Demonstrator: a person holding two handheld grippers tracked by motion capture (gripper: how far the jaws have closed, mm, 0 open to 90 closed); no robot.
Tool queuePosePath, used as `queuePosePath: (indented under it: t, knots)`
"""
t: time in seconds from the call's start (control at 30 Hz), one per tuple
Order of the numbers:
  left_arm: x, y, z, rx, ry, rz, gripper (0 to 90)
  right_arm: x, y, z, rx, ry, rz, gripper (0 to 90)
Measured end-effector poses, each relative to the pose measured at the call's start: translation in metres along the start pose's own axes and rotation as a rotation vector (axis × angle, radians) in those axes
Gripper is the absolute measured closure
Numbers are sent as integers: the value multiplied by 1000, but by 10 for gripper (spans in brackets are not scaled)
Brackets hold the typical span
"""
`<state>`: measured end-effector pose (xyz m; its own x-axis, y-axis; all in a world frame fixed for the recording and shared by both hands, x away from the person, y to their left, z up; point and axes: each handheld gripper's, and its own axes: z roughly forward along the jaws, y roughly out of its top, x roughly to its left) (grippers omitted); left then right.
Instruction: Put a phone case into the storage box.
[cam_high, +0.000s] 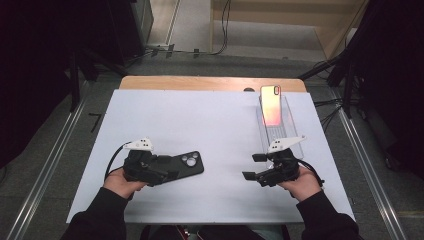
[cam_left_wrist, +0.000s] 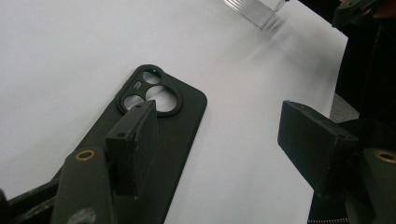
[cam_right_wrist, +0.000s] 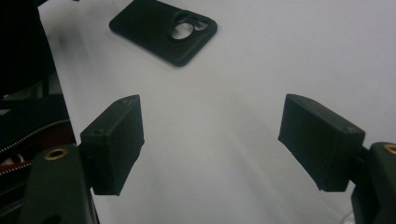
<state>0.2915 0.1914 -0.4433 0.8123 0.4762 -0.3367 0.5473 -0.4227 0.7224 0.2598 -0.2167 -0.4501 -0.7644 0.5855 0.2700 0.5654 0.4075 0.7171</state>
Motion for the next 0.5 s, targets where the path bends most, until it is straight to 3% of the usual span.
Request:
queuePosePath:
  t: [0.17,0.23,0.5]
  knots:
    - [-1,0,-2,-4,-16,34,294,-2,-6,1,23,-4,13,200]
    - [0,0,-4,-2,-3,60,293,-2,-8,0,17,3,18,200]
    - [5,0,-7,-10,4,76,256,-1,-19,1,34,32,-26,200]
